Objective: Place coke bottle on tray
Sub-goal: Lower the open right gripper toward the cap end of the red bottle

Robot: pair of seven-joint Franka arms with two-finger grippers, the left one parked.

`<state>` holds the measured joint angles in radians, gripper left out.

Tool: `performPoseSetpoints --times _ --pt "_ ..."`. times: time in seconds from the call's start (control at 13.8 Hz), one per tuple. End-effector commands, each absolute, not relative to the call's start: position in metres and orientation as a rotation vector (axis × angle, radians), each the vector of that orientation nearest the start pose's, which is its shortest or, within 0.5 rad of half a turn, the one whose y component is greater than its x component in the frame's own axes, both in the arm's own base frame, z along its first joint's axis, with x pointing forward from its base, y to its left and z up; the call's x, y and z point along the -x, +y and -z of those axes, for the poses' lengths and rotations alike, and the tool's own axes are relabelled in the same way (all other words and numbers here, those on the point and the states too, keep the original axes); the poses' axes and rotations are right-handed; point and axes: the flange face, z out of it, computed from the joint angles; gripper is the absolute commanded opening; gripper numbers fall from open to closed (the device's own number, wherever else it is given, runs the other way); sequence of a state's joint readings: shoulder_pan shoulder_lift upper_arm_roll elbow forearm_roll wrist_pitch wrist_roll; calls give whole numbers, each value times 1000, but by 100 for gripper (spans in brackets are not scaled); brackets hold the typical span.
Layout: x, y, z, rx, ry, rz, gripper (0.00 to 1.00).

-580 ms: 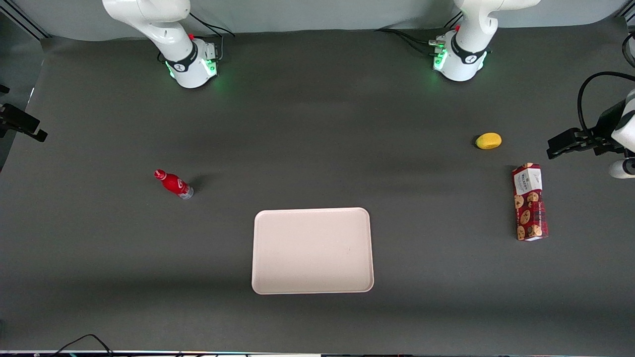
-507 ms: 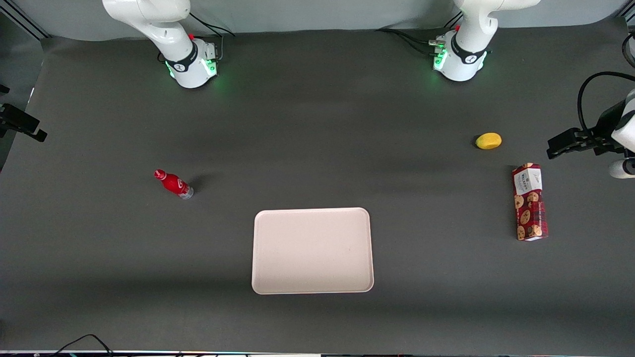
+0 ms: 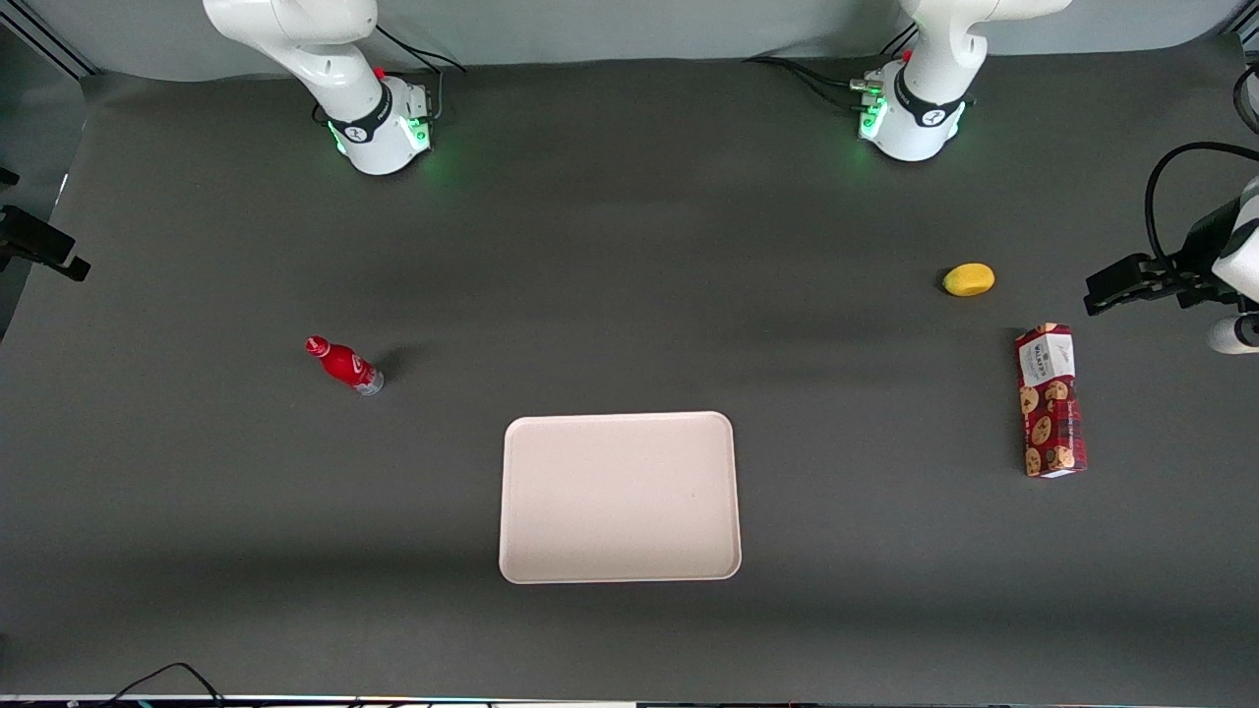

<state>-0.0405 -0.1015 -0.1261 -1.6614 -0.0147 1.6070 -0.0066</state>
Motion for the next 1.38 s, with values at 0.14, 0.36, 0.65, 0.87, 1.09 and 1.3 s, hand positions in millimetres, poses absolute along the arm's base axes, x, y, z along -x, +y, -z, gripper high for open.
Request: performPoseSetpoints --times 0.14,0.36,0.65,0.87,1.09,1.3 --pt "-520 -87 -630 3141 209 32 100" --pt "-524 -70 -596 3123 144 -25 100" --pt "-532 -25 -542 3097 55 50 100" --pt "-535 1 -508 3097 -11 119 100" --pt "-537 19 -480 3101 -75 124 100" --pt "-541 32 -454 3102 -109 118 100"
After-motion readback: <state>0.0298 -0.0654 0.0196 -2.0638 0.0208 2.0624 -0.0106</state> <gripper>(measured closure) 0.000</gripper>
